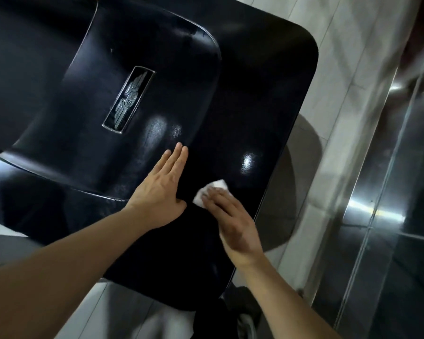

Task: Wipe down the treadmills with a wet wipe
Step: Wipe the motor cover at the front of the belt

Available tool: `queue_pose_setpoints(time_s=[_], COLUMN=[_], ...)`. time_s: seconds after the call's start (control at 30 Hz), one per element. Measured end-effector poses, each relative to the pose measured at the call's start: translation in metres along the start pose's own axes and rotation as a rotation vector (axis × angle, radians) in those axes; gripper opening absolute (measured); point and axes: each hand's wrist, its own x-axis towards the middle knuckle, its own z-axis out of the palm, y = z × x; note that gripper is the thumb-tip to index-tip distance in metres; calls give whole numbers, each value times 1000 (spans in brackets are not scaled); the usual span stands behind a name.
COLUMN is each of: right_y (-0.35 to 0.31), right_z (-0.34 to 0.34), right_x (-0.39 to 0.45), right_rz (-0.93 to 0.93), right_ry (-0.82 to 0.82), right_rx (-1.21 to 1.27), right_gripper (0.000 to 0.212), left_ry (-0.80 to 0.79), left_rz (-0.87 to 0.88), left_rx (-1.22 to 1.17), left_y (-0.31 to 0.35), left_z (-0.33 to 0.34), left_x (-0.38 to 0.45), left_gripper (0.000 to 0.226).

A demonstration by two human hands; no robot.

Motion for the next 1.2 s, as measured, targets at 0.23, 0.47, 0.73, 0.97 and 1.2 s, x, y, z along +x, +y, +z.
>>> queue_pose_setpoints(time_s=[0.23, 0.47, 0.73, 0.97, 1.2], right_y=[48, 25, -5, 36, 0], right_z=[-47, -24, -1, -22, -15], right_x=[-26, 104, 28, -73, -27], right_rz=[759, 311, 312, 936, 523], right_ry=[343, 351, 157, 392, 325], right_rx=[-125, -18, -32, -46, 111], right_gripper=[49, 35, 40, 65, 45], left_ry=[88, 125, 103, 130, 117], left_rz=[-81, 30, 29, -22, -54], left_rx=[86, 209, 156, 178, 200], left_y=[20, 22, 23, 34, 39], left_z=[13, 17, 13, 21, 22], left_x=[-3, 6, 7, 6, 8], left_gripper=[100, 91, 92, 93, 94])
